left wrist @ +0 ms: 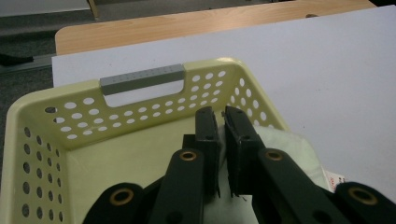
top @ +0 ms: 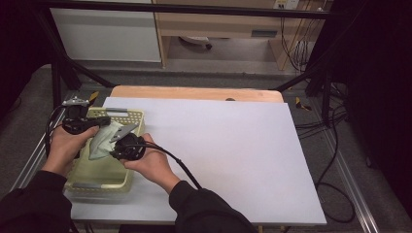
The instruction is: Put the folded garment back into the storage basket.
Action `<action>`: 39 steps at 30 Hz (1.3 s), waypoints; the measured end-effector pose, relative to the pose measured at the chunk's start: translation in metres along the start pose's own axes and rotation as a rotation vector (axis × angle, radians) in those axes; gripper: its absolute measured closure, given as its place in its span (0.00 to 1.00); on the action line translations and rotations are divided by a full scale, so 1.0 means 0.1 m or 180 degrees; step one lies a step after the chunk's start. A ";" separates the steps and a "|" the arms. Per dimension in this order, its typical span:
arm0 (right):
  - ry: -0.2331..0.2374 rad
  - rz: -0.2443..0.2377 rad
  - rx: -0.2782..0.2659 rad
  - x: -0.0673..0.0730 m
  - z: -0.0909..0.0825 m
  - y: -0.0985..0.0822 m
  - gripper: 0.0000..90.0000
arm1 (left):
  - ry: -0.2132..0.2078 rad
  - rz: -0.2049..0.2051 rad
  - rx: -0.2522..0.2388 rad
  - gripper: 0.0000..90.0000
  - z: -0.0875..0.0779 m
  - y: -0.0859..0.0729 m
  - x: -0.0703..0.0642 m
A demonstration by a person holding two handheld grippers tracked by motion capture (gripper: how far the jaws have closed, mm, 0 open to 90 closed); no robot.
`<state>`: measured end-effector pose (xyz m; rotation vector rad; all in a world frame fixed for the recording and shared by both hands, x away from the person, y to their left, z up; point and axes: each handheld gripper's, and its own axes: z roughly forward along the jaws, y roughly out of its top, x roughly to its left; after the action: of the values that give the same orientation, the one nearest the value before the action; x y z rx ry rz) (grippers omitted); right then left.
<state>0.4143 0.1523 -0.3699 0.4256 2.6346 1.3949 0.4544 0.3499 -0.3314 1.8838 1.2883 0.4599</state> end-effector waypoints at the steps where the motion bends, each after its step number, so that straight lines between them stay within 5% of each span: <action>1: 0.0002 -0.0002 -0.0001 0.00 0.00 0.00 0.94 | -0.0001 -0.0008 0.0005 0.94 0.00 -0.01 0.00; 29: 0.0002 -0.0045 0.0159 0.03 0.08 -0.07 0.94 | 0.0005 -0.0051 0.0102 0.94 0.14 -0.17 0.03; 39: 0.0007 -0.0056 0.0197 0.05 0.08 -0.08 0.94 | 0.0116 0.0104 0.0119 0.94 0.20 -0.20 -0.05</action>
<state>0.4102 0.1557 -0.3805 0.4070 2.6824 1.3122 0.4536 0.3404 -0.3585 1.9380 1.2997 0.4924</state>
